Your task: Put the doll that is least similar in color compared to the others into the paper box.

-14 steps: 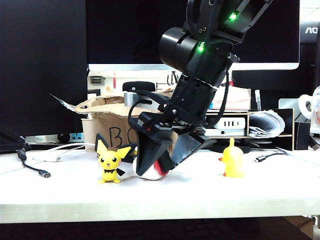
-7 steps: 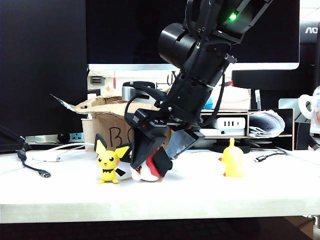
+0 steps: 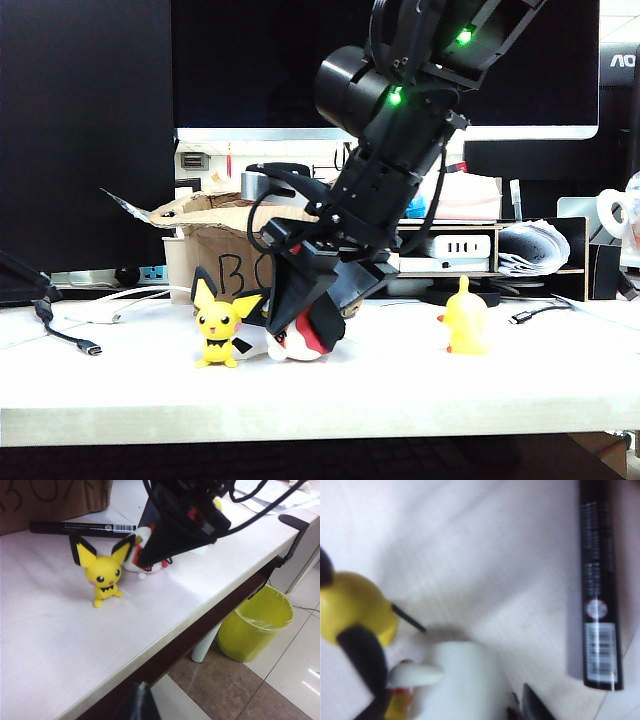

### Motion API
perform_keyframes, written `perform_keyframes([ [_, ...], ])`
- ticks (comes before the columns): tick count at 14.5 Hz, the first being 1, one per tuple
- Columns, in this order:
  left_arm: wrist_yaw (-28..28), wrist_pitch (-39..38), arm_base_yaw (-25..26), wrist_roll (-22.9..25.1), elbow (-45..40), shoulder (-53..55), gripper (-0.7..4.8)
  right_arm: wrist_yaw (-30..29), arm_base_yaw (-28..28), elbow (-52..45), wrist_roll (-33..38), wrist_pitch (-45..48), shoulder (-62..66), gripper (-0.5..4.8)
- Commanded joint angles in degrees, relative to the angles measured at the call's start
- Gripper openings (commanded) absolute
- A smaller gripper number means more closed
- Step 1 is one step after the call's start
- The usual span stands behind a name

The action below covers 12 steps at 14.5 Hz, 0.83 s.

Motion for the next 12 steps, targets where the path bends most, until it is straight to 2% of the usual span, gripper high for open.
perform_keyframes([
  [1, 0.22, 0.77, 0.11, 0.04, 0.07, -0.02, -0.05, 0.13, 0.15, 0.09, 0.15, -0.31, 0.22, 1.46],
  [2, 0.22, 0.74, 0.11, 0.04, 0.04, -0.02, -0.05, 0.17, 0.13, 0.09, 0.13, -0.57, 0.22, 0.84],
  [6, 0.22, 0.74, 0.11, 0.04, 0.07, -0.02, -0.05, 4.7, -0.28, 0.09, 0.11, -5.09, -1.51, 0.8],
  [12, 0.22, 0.77, 0.11, 0.04, 0.04, -0.02, -0.05, 4.0, -0.42, 0.11, 0.11, -7.98, -10.71, 0.73],
])
